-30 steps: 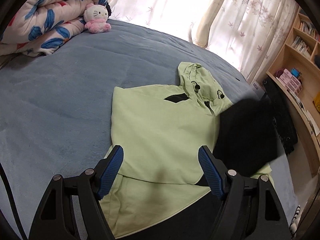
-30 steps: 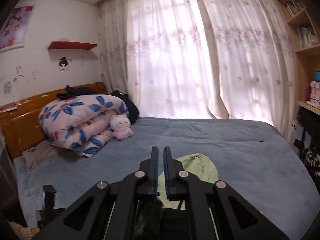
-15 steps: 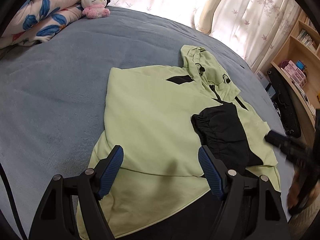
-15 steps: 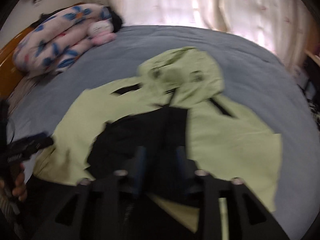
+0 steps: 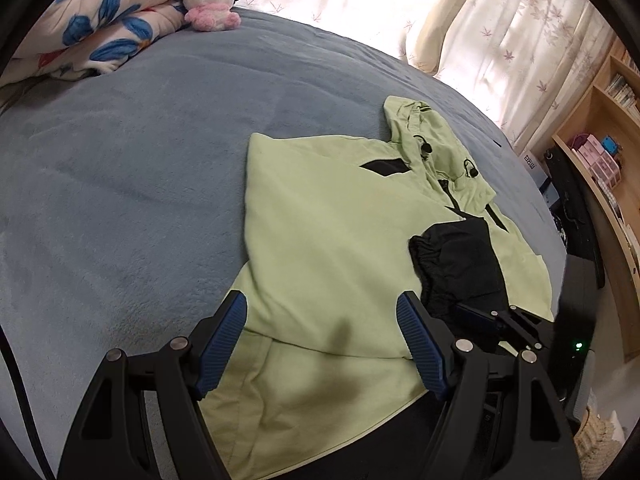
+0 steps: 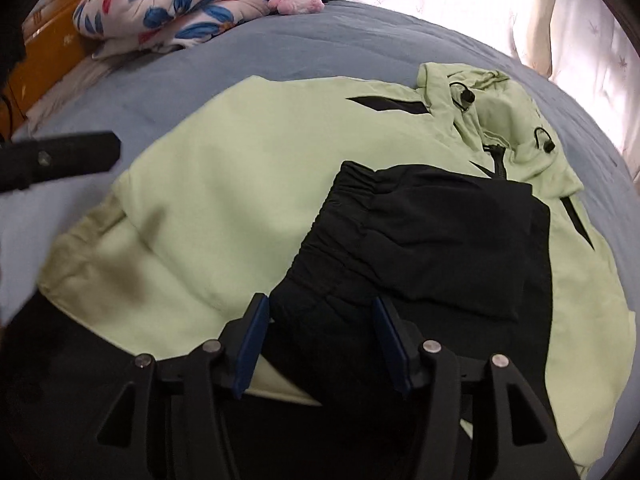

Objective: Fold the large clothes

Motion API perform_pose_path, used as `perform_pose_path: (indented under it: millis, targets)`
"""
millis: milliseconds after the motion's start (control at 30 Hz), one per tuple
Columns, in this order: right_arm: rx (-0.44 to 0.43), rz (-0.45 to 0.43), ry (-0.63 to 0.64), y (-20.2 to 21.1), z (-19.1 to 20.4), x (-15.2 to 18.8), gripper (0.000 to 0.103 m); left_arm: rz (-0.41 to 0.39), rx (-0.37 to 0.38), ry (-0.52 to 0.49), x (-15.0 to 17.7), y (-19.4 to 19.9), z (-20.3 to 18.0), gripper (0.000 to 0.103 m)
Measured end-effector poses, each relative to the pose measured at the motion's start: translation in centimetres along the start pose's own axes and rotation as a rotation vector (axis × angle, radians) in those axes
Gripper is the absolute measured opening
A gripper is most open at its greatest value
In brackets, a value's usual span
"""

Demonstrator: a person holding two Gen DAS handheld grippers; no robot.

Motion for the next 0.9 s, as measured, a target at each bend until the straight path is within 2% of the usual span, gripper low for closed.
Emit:
perform_pose_path:
  millis: [33,67,167,200,233,267,333,367,400,433,567,733,833,900]
  targets:
    - [0.013,-0.010,-0.006,0.6,-0.1,-0.1,0.020,-0.003,-0.006,-0.001,0.1,0.0,0.2,0.076]
    - [0.023,-0.025,-0.012,1.2,-0.3,-0.3,0.014,-0.006,-0.010,-0.001,0.0,0.1,0.3,0.076]
    - [0.032,-0.154,-0.113,5.8,-2.7,-0.1,0.012,-0.009,-0.009,0.013,-0.1,0.2,0.7,0.076]
    - [0.037,-0.226,-0.190,8.2,-4.6,0.6,0.012,-0.009,-0.007,0.016,-0.1,0.3,0.8,0.076]
    - [0.046,-0.258,-0.238,9.3,-5.9,1.1,0.012,-0.012,-0.006,0.016,0.0,0.4,0.9,0.076]
    - [0.073,-0.298,-0.330,11.1,-8.1,2.5,0.013,-0.013,-0.008,0.014,0.0,0.4,0.9,0.076]
    - [0.160,-0.318,-0.491,13.0,-12.1,5.6,0.027,-0.011,-0.012,0.004,0.1,0.2,0.8,0.076]
    - [0.205,-0.302,-0.551,13.4,-13.8,7.0,0.033,-0.008,-0.015,-0.001,0.1,0.1,0.7,0.076]
    - [0.230,-0.283,-0.597,13.5,-15.2,8.2,0.043,-0.003,-0.018,-0.005,0.1,-0.1,0.6,0.076]
    - [0.231,-0.262,-0.656,13.6,-16.7,9.7,0.044,0.003,-0.021,-0.010,0.0,-0.4,0.5,0.076]
    - [0.107,-0.267,-0.767,13.9,-19.7,11.9,0.044,0.024,-0.027,-0.044,-0.6,-1.7,0.1,0.076]
    - [0.027,-0.259,-0.770,12.2,-21.8,10.6,0.045,0.112,-0.029,-0.082,-3.0,-5.8,-0.2,0.076]
    - [-0.079,-0.266,-0.840,11.0,-23.7,9.6,0.045,0.144,-0.053,-0.059,-4.8,-8.0,0.1,0.076]
    - [-0.111,-0.289,-0.883,10.9,-24.2,9.1,0.045,0.155,-0.060,-0.055,-5.7,-9.0,0.1,0.076]
Point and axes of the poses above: each gripper's, at about its wrist camera, not at the fingertips, and y roughly against the way its jaws point, z to its left, x to its underside, the point moved 1 cm from there along -y, roughly the way its jaws point, and after that the axes turned 13 degrees about -x, right-handed, at the moved point
